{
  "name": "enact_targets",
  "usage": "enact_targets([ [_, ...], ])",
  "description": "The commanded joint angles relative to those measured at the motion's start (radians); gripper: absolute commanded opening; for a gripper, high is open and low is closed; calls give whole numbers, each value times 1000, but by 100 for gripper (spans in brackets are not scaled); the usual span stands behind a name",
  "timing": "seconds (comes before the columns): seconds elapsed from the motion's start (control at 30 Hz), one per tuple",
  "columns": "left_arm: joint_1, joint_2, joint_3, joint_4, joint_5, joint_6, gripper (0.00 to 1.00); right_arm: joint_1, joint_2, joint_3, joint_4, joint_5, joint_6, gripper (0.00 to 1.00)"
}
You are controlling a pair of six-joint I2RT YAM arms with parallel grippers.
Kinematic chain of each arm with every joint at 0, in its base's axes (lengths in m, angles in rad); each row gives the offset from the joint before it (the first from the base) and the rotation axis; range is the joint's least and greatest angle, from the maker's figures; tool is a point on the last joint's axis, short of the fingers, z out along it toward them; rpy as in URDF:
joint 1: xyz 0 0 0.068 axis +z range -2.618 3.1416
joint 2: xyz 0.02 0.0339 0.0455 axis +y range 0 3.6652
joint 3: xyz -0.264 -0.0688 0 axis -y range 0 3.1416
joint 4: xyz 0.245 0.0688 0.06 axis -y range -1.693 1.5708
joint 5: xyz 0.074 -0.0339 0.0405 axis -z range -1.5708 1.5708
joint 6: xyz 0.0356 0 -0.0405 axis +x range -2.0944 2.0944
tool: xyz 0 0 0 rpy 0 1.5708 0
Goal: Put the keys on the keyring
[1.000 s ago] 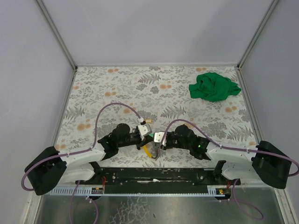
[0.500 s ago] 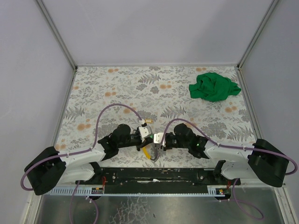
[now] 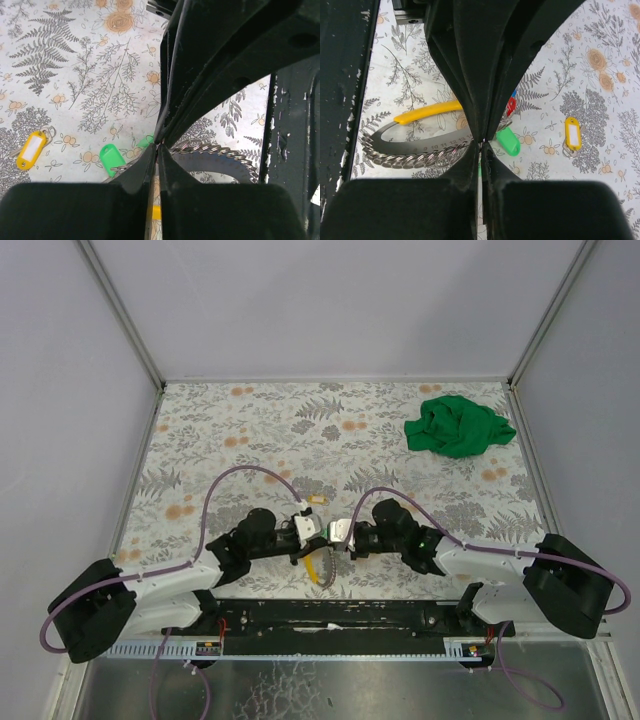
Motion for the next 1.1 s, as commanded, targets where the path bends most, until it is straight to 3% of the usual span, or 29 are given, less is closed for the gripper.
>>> enact_targets([
  [0.0,-13,-62,-50,156,4,-33,3,-39,-8,7,62,-13,39,0],
  [0.17,27,-151,-179,354,-22,-159,21,-63,-20,-61,242,-57,128,0],
  [0.3,63,-204,-275,505,-59,-268,29,-65,6,-96,379,-61,200,0],
  [0.5,96,-193,-376,712,-97,-384,31,-65,59,-143,571,-63,286,0],
  [0.77,100,52,-384,958,-64,-426,30,-65,113,-169,705,-62,342,0],
  [0.87,106,111,-364,945,-54,-408,30,-65,111,-180,721,-59,345,0],
  [1.07,117,78,-364,894,-60,-391,30,-69,90,-207,755,-19,353,0],
])
